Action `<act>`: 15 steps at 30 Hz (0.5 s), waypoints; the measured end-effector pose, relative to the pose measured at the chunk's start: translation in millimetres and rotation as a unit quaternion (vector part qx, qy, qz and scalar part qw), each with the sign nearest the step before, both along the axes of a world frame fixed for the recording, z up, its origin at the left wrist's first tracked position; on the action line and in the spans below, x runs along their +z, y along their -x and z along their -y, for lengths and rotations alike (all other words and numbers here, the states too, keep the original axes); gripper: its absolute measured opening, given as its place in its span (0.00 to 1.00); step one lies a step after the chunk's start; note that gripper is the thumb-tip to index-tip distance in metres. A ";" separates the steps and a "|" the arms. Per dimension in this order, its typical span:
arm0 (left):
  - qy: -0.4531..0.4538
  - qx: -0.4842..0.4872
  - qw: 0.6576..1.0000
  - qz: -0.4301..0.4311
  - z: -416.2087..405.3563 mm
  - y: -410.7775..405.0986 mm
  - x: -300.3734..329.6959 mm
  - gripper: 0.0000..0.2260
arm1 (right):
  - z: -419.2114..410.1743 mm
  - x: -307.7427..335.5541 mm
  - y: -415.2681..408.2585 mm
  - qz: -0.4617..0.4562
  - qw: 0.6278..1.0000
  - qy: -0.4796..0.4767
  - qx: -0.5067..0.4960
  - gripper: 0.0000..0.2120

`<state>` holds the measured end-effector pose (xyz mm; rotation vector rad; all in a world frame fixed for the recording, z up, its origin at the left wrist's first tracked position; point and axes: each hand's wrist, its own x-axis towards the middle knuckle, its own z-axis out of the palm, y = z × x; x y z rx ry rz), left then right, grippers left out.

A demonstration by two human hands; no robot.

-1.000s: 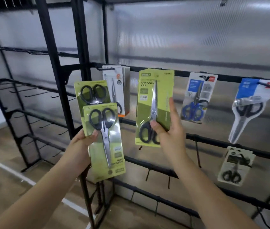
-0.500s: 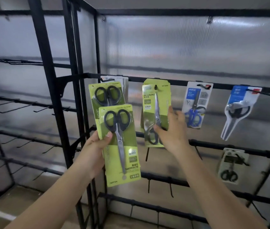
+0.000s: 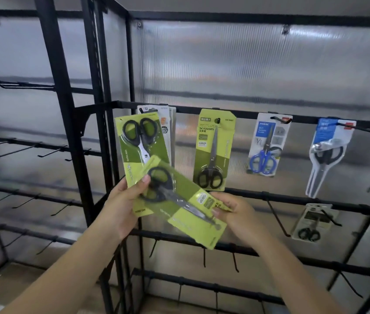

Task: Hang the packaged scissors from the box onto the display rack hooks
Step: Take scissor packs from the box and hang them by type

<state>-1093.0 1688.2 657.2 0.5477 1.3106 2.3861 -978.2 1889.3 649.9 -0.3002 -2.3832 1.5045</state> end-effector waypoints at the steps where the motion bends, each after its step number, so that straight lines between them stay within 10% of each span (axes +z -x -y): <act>1: 0.017 -0.010 1.000 -0.005 2.1 1.3 -1.3 0.12 | -4.1 4.1 0.7 0.010 0.999 -0.045 -0.003 0.21; 4: 0.024 -0.016 1.000 -0.009 2.3 3.1 -5.2 0.12 | -7.4 16.1 5.9 -0.051 0.995 -0.067 -0.048 0.22; 10: -0.061 0.016 0.997 0.034 -13.2 2.1 -3.5 0.12 | 9.6 -0.8 4.0 -0.059 0.937 0.343 -0.012 0.23; 15: -0.027 -0.009 1.000 -0.006 -18.1 -2.9 -7.7 0.15 | 6.2 8.9 8.7 -0.263 0.880 0.381 -0.108 0.13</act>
